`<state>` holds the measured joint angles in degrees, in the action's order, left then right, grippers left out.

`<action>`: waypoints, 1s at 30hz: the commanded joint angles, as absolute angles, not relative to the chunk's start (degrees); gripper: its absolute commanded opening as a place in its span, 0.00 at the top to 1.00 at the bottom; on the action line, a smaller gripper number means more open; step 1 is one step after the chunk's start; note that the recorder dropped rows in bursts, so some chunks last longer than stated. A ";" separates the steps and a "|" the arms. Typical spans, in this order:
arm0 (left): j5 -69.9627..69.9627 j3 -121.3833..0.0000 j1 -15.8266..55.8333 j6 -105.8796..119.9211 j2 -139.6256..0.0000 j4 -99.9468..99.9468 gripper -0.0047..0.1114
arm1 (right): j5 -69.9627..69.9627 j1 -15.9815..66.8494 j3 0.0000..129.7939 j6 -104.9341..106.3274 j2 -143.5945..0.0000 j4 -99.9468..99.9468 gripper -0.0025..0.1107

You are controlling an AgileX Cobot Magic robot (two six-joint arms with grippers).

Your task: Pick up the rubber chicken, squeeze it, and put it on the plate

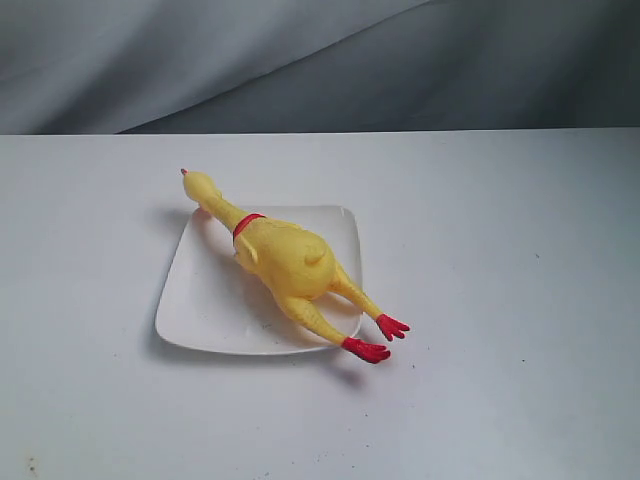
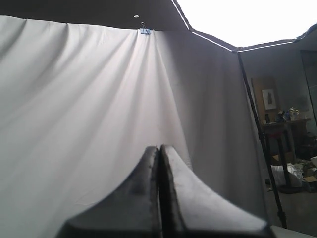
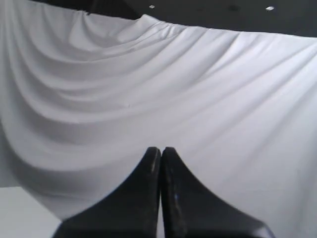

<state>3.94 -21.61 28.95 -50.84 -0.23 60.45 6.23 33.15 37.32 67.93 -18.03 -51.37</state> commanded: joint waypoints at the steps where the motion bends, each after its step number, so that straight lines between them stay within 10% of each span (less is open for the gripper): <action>1: 4.38 -21.33 29.33 -51.14 0.00 59.80 0.96 | 0.00 33.41 31.15 68.09 -9.30 -53.88 0.98; 30: 4.38 -21.33 29.33 -50.79 0.00 59.80 0.96 | -1.42 33.07 27.55 63.89 0.00 -62.37 0.98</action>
<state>4.05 -21.61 28.95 -50.84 0.00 60.45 0.00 33.15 28.23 66.58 -0.13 -58.63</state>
